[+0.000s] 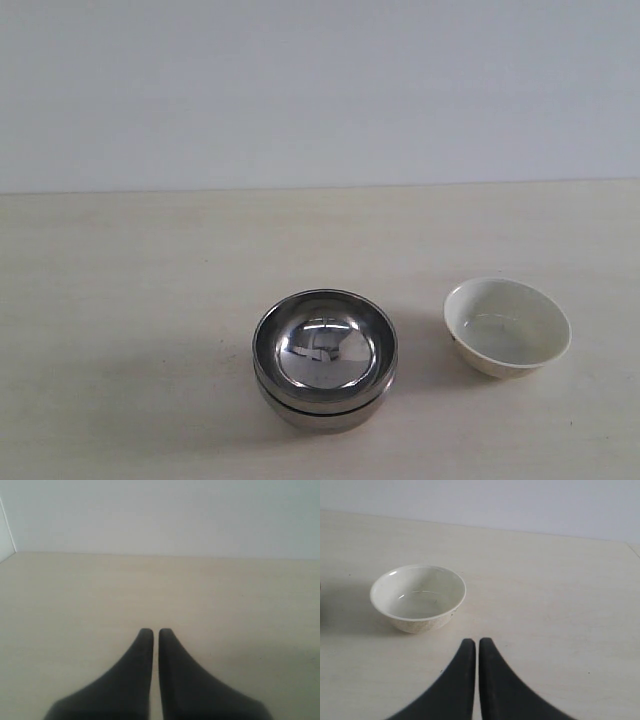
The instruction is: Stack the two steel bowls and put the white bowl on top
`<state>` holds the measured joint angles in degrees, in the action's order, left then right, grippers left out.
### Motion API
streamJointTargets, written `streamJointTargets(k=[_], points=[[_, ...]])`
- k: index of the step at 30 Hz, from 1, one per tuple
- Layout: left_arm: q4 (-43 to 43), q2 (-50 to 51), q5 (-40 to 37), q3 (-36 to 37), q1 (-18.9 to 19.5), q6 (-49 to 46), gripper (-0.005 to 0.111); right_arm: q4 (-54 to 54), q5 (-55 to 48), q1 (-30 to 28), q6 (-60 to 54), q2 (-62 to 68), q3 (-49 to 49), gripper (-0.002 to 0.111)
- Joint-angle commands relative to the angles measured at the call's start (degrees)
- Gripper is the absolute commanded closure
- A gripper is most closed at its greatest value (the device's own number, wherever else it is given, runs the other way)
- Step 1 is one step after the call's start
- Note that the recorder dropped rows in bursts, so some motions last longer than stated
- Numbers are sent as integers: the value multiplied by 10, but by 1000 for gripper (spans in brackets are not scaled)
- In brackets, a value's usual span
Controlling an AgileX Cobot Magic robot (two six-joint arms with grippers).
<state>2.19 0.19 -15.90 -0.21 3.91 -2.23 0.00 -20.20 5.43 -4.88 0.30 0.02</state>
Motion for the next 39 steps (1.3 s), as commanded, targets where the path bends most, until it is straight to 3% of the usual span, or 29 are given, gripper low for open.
streamJointTargets(k=[1,30,34,39], points=[[-2,-2,0,2,1,-4,103,-6,6,-2,-2,-3,0,108],[-2,-2,0,2,1,-4,103,-6,17,-2,-2,-3,0,108],[-2,-2,0,2,1,-4,103,-6,113,-2,-2,-3,0,108],[-2,-2,0,2,1,-4,103,-6,330,-2,-2,-3,0,108]])
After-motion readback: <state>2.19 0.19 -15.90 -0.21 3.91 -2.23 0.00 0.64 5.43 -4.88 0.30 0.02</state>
